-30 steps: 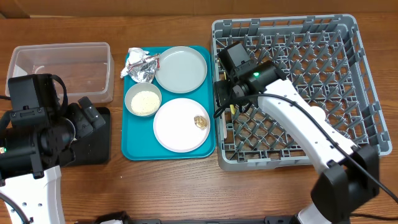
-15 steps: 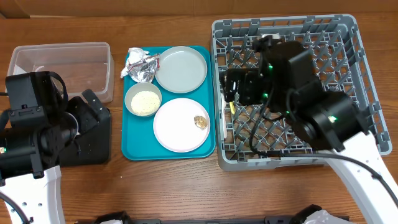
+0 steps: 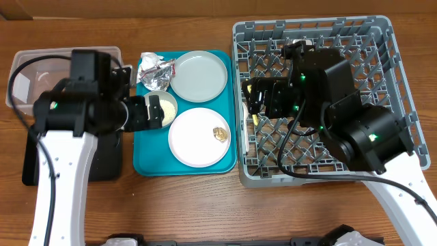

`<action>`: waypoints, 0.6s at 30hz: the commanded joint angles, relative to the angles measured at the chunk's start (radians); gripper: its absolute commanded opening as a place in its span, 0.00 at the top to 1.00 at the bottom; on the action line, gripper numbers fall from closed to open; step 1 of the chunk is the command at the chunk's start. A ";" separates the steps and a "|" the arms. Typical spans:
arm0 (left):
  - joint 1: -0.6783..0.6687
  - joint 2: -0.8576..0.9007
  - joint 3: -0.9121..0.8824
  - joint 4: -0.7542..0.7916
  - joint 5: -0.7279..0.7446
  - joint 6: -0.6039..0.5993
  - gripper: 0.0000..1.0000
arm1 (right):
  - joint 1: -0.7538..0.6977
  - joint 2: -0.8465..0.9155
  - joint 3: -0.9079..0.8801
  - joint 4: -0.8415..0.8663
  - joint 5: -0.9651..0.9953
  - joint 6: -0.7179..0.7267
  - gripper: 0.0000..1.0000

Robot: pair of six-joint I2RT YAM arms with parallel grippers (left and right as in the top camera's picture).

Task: Sort waste into correct bins and load items into the dishwasher rack
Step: 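Place the white fork into the rack beside the spoon and release, then grasp the rim of the pink plate with the left gripper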

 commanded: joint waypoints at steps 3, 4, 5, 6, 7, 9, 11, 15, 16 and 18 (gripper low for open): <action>-0.036 0.103 0.015 0.005 -0.009 0.059 0.02 | -0.002 -0.143 0.021 0.000 0.159 0.111 0.00; -0.047 0.116 0.014 0.005 -0.031 0.058 0.03 | -0.002 -0.160 0.021 -0.004 0.174 0.118 0.00; -0.067 0.136 0.012 0.004 -0.064 0.058 0.04 | -0.002 -0.177 0.021 -0.008 0.183 0.118 0.00; -0.082 0.150 0.010 -0.002 -0.080 0.057 0.07 | -0.002 -0.189 0.021 -0.010 0.183 0.119 0.00; -0.099 0.164 0.005 -0.014 -0.084 0.056 0.09 | -0.002 -0.199 0.021 -0.015 0.183 0.129 0.00; -0.131 0.187 -0.013 -0.048 -0.094 0.022 0.11 | -0.002 -0.216 0.021 -0.033 0.183 0.136 0.00; -0.152 0.197 -0.067 -0.058 -0.148 -0.058 0.11 | -0.002 -0.222 0.021 -0.060 0.183 0.135 0.00; -0.153 0.196 -0.206 0.018 -0.080 -0.130 0.22 | -0.002 -0.214 0.021 -0.089 0.183 0.135 0.00; -0.153 0.197 -0.236 0.039 -0.065 -0.147 0.25 | -0.002 -0.214 0.021 -0.091 0.183 0.135 0.00; -0.153 0.197 -0.307 0.104 -0.045 -0.186 0.28 | -0.002 -0.213 0.020 -0.101 0.183 0.135 0.00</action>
